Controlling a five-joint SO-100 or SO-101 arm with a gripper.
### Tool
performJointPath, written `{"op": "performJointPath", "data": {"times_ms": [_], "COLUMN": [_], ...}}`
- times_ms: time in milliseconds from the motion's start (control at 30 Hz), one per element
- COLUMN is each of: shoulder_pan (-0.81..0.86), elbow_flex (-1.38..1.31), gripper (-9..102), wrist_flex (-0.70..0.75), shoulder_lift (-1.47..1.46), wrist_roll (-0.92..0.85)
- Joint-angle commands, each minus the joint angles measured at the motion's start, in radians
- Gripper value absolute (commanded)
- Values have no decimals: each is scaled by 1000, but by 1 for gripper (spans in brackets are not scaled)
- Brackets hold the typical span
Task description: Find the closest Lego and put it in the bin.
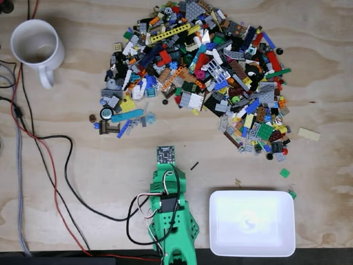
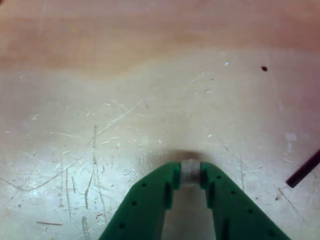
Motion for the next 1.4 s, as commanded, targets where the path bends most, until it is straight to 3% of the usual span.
{"op": "performJointPath", "data": {"times_ms": [0,500,600,800,900,1133,1367], "shoulder_pan": [-34,-34,-31,11,18,35,95], "elbow_flex": [-11,-11,-17,-284,-460,-1008,-1408], "gripper": [0,0,0,0,6,9,14], "wrist_flex": [11,14,-55,-422,-546,-574,-546], "shoulder_lift": [2,2,-32,-531,-834,-1431,-1821], "wrist_roll": [98,101,124,181,264,509,563]}}
